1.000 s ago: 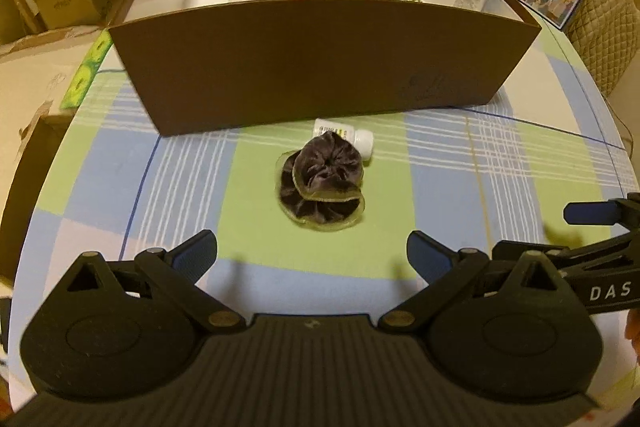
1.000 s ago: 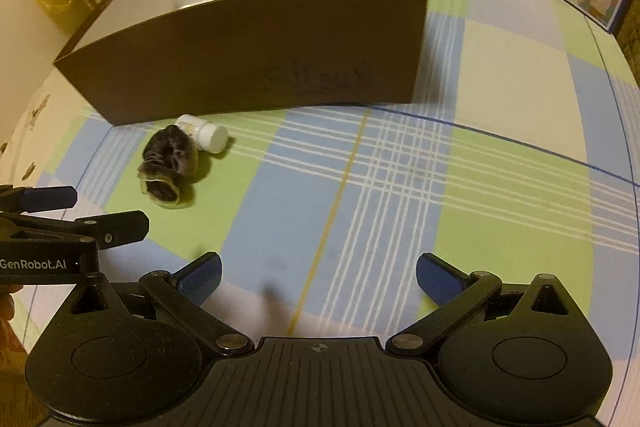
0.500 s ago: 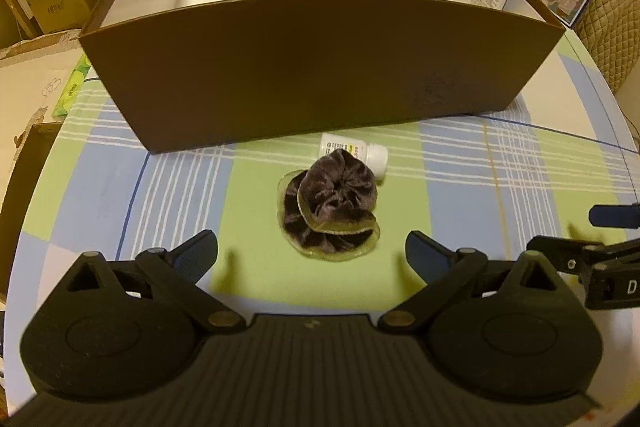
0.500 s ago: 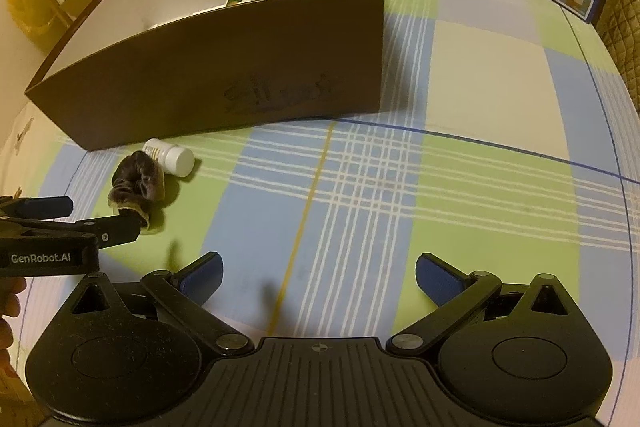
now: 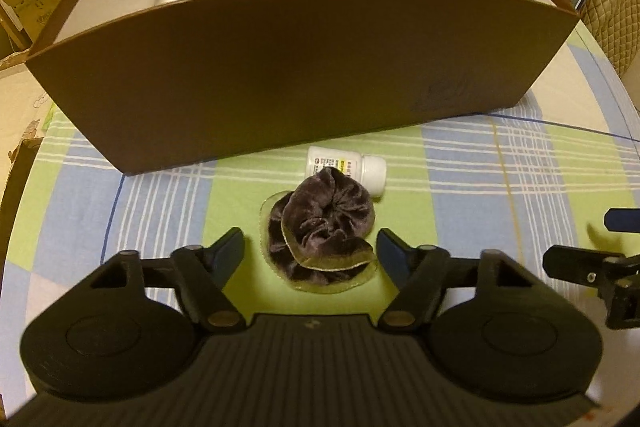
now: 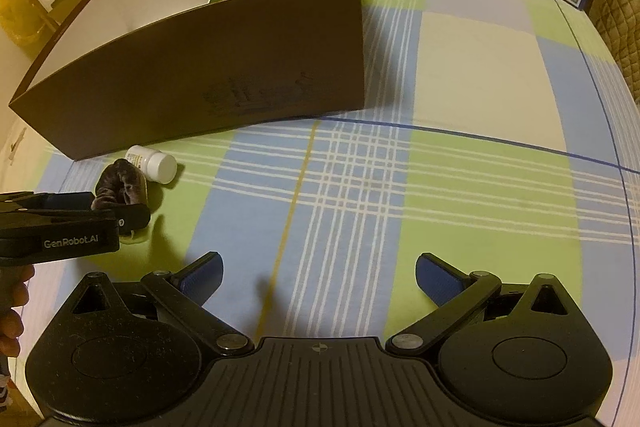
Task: Organize objects
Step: 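Grasp the dark brown velvet scrunchie with the left gripper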
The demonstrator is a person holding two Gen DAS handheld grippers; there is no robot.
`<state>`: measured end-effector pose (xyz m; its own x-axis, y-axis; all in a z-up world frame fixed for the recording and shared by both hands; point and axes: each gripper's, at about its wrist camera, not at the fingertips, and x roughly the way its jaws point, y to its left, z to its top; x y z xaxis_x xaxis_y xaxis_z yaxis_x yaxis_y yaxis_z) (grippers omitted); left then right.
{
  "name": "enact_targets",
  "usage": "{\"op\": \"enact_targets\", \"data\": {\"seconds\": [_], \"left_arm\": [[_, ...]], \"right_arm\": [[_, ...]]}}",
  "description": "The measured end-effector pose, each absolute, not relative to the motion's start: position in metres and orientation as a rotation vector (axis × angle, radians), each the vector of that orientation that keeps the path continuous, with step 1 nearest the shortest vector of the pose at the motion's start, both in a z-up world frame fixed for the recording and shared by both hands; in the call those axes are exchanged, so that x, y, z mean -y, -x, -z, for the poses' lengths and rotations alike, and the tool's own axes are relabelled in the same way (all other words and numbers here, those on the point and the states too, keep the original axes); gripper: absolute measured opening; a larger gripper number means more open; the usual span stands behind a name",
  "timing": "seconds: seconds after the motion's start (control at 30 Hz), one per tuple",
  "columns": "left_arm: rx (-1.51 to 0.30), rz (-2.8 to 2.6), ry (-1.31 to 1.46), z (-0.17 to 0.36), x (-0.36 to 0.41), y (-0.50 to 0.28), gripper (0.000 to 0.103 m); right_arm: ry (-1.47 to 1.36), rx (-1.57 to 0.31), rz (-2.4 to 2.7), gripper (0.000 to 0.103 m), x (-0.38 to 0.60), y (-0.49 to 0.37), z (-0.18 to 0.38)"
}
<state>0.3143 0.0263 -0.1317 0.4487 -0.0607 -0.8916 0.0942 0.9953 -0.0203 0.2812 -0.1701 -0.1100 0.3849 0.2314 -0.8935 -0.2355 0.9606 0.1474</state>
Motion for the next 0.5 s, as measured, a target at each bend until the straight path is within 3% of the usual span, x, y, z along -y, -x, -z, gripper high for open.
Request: {"op": "enact_targets", "data": {"seconds": [0.27,0.33,0.5], "left_arm": [[-1.084,0.126,-0.045,0.133,-0.029,-0.306,0.040],[-1.078,0.132,-0.043,0.131,-0.031,-0.304,0.030],[-1.069,0.117,-0.029,0.127,-0.043,-0.298,0.023]], "right_arm": [[0.000,-1.140,-0.327,0.100,0.167,-0.280,0.112],[0.004,-1.140,-0.337,0.100,0.165,-0.279,0.113],[0.014,-1.150,-0.363,0.099,0.156,-0.278,0.116]]}}
